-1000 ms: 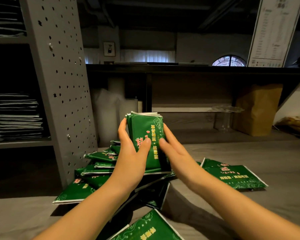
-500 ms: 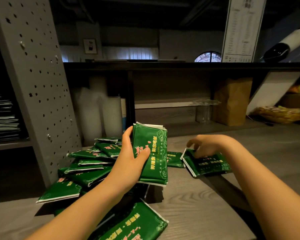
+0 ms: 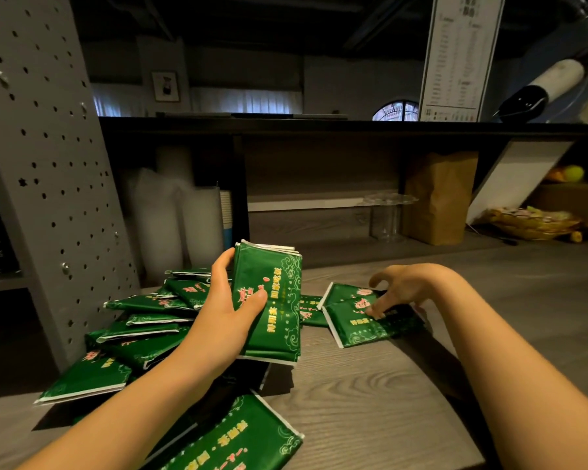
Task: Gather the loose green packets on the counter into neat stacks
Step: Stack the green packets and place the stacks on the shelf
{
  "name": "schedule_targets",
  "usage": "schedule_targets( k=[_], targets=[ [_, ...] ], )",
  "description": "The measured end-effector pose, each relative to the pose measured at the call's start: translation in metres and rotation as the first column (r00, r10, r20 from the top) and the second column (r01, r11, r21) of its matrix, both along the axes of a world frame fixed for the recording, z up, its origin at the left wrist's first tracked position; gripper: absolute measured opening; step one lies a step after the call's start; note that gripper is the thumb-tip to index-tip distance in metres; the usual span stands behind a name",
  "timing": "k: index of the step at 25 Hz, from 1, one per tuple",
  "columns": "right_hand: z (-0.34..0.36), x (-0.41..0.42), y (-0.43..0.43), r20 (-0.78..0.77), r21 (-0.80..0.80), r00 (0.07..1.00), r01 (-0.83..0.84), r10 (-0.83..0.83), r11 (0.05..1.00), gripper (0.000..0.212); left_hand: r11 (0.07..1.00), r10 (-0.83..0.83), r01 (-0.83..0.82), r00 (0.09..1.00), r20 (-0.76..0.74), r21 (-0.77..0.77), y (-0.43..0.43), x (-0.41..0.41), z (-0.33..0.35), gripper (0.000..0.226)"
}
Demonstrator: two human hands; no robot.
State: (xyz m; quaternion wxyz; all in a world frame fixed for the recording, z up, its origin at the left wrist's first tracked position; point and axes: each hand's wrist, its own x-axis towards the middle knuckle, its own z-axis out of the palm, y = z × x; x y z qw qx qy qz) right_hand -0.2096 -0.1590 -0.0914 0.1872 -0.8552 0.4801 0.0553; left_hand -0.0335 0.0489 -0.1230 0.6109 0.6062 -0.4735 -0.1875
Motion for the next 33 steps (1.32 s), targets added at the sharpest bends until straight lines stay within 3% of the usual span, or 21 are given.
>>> schedule_targets(
  k=[3,5,8,13,15,18,20,22,23,25,27,31,33],
  targets=[
    [-0.015,0.02,-0.002,0.293,-0.03,0.953,-0.066,0.071,0.997,0.079,1.0,0.017,-0.017,1.0,-0.01,0.003,0.001,0.001,0.002,0.062],
    [-0.021,0.031,0.0,0.495,-0.088,0.863,-0.064,0.099,0.994,0.083,1.0,0.027,-0.027,0.999,-0.027,-0.002,0.001,0.003,0.004,0.06],
    [-0.023,0.038,0.0,0.724,0.002,0.69,-0.011,0.006,1.0,0.09,0.999,0.036,-0.037,0.998,-0.042,-0.015,0.001,0.005,0.006,0.058],
    [-0.027,0.041,-0.001,0.808,0.142,0.577,0.009,-0.121,0.99,0.073,0.999,0.046,-0.047,0.997,-0.056,-0.027,0.001,0.006,0.008,0.057],
    [-0.025,0.039,0.0,0.861,0.178,0.482,0.01,-0.161,0.984,0.062,0.997,0.062,-0.065,0.996,-0.063,-0.037,0.001,0.007,0.009,0.058],
    [-0.02,0.034,-0.002,0.921,0.092,0.366,0.127,-0.133,0.988,0.06,0.994,0.09,-0.096,0.99,-0.105,-0.054,0.002,0.008,0.012,0.056],
    [-0.016,0.032,0.0,0.966,0.166,0.188,0.077,-0.178,0.983,0.062,0.99,0.117,-0.127,0.982,-0.148,-0.062,0.003,0.009,0.014,0.054],
    [-0.01,0.033,0.006,0.955,0.292,-0.015,-0.114,-0.295,0.95,0.059,0.986,0.144,-0.155,0.976,-0.165,-0.054,0.002,0.012,0.015,0.054],
    [-0.005,0.034,0.009,0.935,0.328,-0.068,-0.211,-0.349,0.921,0.05,0.985,0.155,-0.165,0.974,-0.168,-0.05,0.003,0.013,0.016,0.053],
    [0.003,0.035,0.021,0.926,0.339,-0.032,-0.362,-0.375,0.868,0.027,0.986,0.156,-0.162,0.975,-0.158,-0.025,0.003,0.013,0.017,0.051],
    [0.006,0.038,0.034,0.95,0.307,0.09,-0.46,-0.3,0.833,0.017,0.99,0.139,-0.137,0.978,-0.158,0.026,0.001,0.013,0.015,0.047],
    [0.001,0.051,0.049,0.951,0.11,0.306,-0.481,0.048,0.87,0.022,0.992,0.021,0.031,0.919,-0.395,0.126,0.003,0.005,0.016,0.027],
    [-0.001,0.054,0.05,0.92,0.032,0.358,-0.477,0.161,0.878,0.026,0.985,-0.068,0.137,0.859,-0.507,0.101,0.004,0.005,0.016,0.039]
  ],
)
